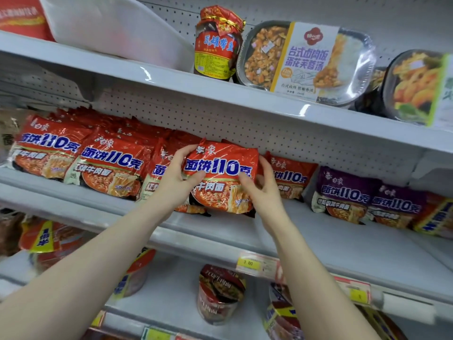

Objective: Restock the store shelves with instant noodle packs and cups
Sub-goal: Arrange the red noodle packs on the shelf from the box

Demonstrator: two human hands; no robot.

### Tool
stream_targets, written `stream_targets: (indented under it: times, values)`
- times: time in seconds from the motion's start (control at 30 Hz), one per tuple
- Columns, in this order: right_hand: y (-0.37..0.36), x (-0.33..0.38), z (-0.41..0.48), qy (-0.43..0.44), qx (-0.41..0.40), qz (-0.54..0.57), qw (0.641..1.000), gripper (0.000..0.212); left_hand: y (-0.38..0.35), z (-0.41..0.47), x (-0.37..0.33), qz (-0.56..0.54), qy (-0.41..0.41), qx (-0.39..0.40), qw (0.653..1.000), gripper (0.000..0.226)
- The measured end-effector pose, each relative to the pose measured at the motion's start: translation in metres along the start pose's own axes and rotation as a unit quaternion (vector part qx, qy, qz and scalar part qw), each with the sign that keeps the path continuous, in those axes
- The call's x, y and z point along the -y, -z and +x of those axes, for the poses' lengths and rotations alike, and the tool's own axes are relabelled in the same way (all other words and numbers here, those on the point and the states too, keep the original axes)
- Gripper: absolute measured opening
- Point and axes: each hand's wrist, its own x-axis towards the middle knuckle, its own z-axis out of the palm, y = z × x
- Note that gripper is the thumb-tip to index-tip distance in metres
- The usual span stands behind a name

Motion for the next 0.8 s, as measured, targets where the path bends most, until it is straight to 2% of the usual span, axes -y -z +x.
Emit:
stream_targets:
  times: [0.1,0.37,0.5,0.67,0.8]
  values:
    - [0.006,-0.004,-0.010,0.002,-0.005,0.010,1.000,0.091,-0.016,-0.004,-0.002,-0.010,-0.003,0.008,1.000,0.056]
    - [0.035,-0.008,-0.020,-0.057,-0.064,0.071,0.994,0.091,-0.037,-0.008,-0.002,0.129,-0.029,0.046,0.990,0.066]
    - [0.055,-0.015,-0.014,-0.085,-0.127,0.048,0.987,0.090,-0.051,-0.002,0.004,0.300,-0.072,0.075,0.948,0.070]
    - [0.067,-0.030,0.003,-0.118,-0.183,0.011,0.976,0.087,-0.082,0.003,0.026,0.409,-0.113,0.131,0.896,0.058]
    - [0.057,-0.047,0.026,-0.144,-0.178,-0.021,0.973,0.081,-0.101,0.013,0.043,0.475,-0.091,0.186,0.856,0.048]
